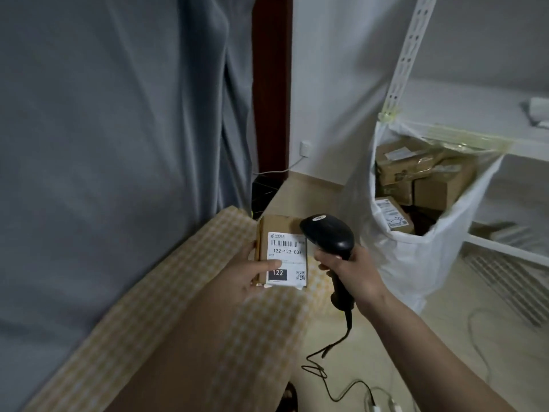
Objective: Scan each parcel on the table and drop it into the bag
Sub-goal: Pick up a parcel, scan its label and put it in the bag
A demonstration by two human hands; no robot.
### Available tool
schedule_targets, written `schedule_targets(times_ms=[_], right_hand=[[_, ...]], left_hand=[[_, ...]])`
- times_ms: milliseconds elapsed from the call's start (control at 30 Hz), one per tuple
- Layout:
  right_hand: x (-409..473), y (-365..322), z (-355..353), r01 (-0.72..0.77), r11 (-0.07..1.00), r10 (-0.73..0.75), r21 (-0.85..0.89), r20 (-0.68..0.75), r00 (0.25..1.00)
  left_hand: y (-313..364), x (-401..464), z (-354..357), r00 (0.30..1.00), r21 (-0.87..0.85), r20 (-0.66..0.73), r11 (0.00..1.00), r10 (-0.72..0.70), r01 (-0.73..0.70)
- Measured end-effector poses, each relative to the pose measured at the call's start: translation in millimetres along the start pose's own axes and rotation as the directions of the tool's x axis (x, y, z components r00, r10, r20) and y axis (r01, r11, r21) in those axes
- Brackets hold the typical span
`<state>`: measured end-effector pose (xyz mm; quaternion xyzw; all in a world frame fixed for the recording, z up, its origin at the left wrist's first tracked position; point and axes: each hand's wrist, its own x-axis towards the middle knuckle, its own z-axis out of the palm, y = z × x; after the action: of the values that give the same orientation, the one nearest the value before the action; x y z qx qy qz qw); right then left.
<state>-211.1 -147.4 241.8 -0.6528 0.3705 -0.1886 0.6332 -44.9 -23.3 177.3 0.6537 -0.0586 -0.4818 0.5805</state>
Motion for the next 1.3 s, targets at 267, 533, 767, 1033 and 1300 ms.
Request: schedule_targets(times_ms=[267, 533, 767, 1033, 1300], right_hand=[[58, 1, -19, -0.067, 0.997, 0.074, 0.042, -0.186, 0.98], [92, 10, -54, -0.141, 0.988, 0.156, 0.068, -0.355, 0.922], [129, 32, -105, -0.209, 0.978, 0.176, -0.022, -0.459, 0.871], [200, 64, -214, -0.36, 0.762, 0.104, -0.538, -0.447, 0.888], [280, 119, -302, -0.368, 0.676, 0.247, -0.638, -0.275, 0.929]], left_hand=[[41, 82, 35, 0.992, 0.021, 0.092, 0.996, -0.089, 0.087], [62, 122, 84, 0.989, 0.178, 0.133, 0.983, -0.069, 0.045], [68, 148, 123, 0.989, 0.306, 0.137, 0.952, -0.063, 0.018], [75, 205, 220, 0.995, 0.46, 0.103, 0.887, -0.003, -0.045], [74, 272, 311, 0.975, 0.634, -0.01, 0.755, 0.223, -0.166]])
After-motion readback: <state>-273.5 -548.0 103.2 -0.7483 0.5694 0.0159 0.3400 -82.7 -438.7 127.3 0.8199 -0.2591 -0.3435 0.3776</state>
